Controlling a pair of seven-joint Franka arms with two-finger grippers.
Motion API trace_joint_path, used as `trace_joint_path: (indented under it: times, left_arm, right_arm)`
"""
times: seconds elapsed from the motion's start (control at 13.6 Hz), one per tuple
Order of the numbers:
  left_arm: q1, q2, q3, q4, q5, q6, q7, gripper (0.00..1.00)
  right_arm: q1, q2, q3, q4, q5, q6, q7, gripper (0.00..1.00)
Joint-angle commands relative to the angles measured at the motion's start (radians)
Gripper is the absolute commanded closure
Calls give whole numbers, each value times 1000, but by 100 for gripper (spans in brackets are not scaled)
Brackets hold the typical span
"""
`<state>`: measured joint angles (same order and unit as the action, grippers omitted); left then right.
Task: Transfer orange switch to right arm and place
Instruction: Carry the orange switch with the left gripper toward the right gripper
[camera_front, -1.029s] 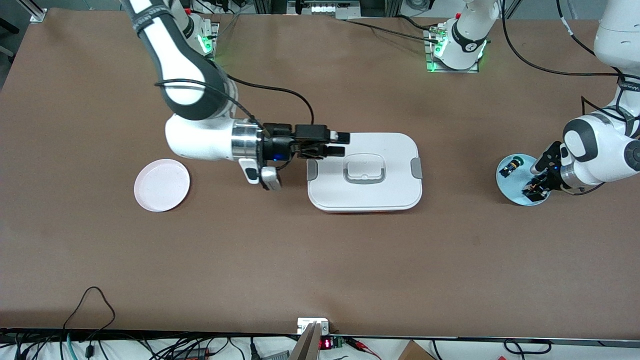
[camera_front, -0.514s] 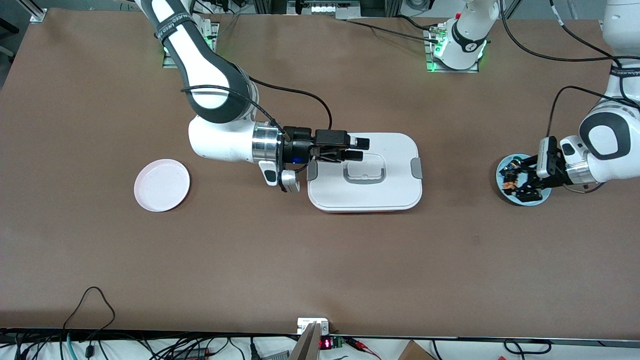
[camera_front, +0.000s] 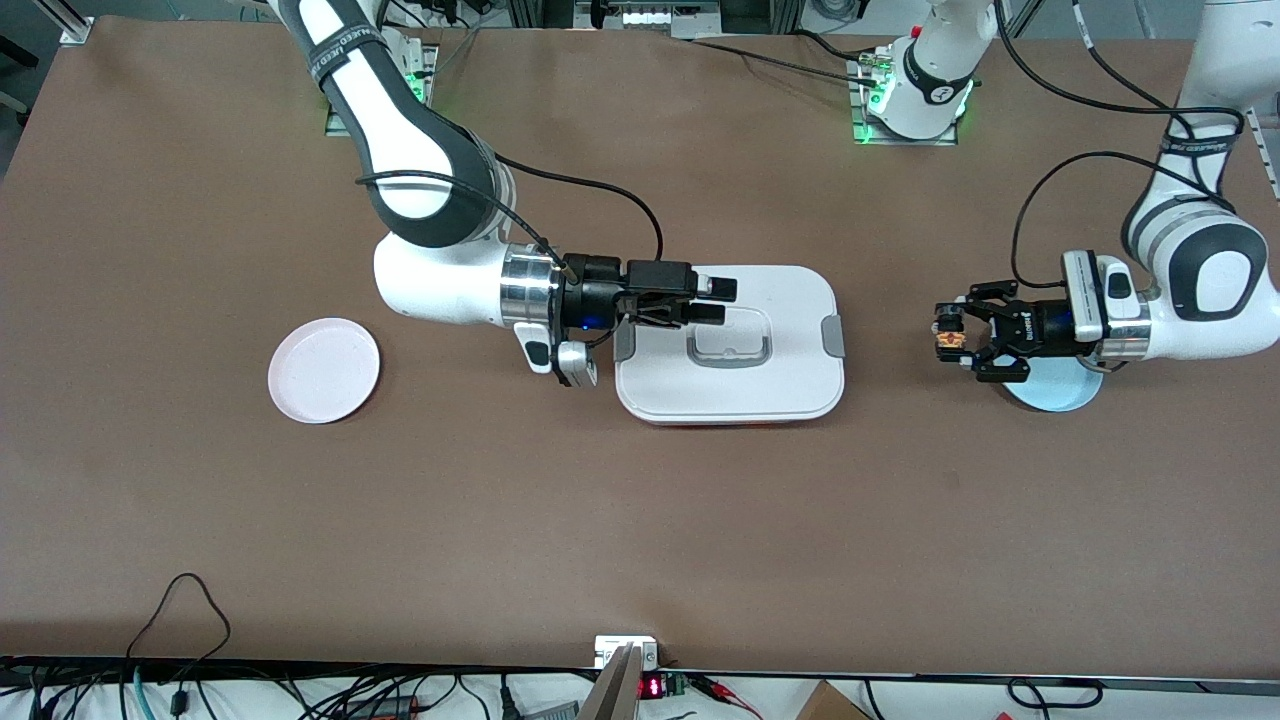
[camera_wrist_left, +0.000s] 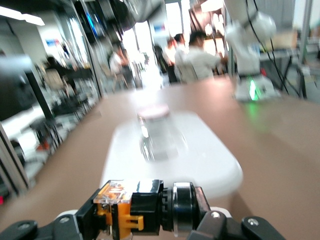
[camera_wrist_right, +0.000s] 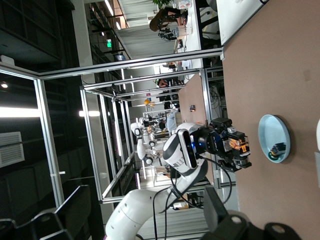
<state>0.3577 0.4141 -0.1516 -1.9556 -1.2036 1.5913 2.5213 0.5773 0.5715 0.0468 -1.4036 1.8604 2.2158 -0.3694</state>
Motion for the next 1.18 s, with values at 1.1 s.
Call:
trace_joint_path:
  times: [1.1]
  left_arm:
    - [-190,-51,-322,44,-632,245,-384,100]
  right_arm:
    - [7,42,-1,18,42,-5,-17,0]
